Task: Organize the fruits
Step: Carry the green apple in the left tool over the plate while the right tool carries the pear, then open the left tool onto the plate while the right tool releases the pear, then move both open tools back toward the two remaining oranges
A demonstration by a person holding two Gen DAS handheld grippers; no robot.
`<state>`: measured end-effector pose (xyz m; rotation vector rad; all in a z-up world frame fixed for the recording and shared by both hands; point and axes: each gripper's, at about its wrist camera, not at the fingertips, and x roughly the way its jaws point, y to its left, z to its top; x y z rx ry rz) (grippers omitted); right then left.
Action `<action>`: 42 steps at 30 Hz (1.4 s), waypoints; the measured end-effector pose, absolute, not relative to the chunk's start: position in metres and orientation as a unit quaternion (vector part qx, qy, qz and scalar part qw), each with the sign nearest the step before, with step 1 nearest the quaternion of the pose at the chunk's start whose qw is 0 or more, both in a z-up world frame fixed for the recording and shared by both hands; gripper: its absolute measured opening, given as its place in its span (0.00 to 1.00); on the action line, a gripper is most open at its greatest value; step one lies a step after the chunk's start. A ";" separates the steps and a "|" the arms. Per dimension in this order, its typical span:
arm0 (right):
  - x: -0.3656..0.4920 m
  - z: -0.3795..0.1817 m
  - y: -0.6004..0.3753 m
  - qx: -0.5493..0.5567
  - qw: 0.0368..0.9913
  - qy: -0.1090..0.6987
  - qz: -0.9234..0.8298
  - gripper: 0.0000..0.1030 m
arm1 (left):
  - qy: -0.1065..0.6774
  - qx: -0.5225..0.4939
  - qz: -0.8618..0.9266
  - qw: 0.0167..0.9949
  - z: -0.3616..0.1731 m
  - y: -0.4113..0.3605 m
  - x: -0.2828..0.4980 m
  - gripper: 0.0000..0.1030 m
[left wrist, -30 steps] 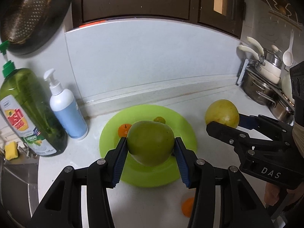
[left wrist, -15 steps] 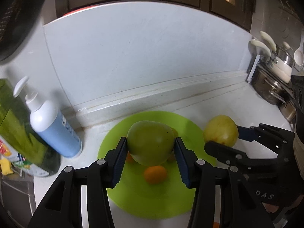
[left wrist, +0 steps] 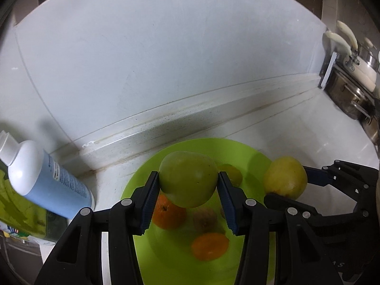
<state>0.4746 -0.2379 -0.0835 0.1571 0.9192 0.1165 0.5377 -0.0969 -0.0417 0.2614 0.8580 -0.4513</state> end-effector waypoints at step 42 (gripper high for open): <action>0.437 -0.039 -0.210 0.072 0.914 0.395 0.063 0.52 | 0.357 0.097 -0.167 0.914 0.009 -0.053 0.463 0.53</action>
